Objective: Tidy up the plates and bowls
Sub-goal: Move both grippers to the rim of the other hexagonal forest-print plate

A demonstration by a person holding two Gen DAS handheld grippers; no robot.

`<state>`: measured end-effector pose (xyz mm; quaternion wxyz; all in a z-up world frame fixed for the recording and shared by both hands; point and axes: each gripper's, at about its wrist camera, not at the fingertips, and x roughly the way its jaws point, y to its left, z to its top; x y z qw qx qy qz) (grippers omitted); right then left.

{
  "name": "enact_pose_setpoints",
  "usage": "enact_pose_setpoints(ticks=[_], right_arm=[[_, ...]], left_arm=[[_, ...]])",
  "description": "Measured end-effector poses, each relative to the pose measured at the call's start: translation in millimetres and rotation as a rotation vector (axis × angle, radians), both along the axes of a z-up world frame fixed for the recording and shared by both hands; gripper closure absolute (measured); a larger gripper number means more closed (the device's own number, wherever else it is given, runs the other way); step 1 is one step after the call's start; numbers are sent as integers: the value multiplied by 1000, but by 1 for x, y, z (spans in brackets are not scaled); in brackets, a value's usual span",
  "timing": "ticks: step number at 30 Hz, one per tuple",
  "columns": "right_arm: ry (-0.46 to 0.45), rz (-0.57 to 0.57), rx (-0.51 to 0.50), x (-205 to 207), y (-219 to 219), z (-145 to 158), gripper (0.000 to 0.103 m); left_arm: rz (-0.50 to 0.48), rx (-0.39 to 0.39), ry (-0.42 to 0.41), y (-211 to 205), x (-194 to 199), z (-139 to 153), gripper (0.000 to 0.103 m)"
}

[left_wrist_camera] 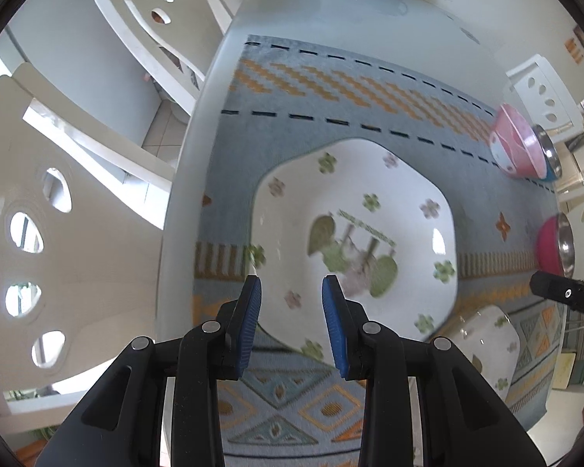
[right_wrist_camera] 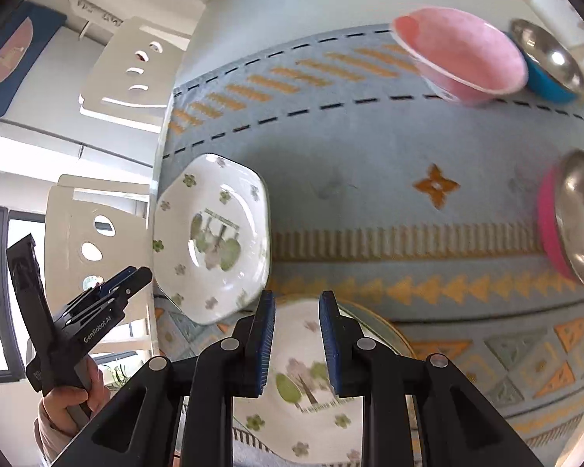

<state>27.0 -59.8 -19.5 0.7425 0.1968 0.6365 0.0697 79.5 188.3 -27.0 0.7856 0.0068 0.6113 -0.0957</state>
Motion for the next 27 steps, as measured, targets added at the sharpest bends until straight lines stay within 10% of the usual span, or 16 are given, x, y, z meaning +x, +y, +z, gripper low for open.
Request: enact_pose_setpoints(ticks=[24,27], right_arm=[[61,50,-17,55,39,-56,80],[64,41,-34,57,39,-60,63]], left_arm=[[-25,28,121,10,40,-58,68],[-30,21,146,10,43,-65,60]])
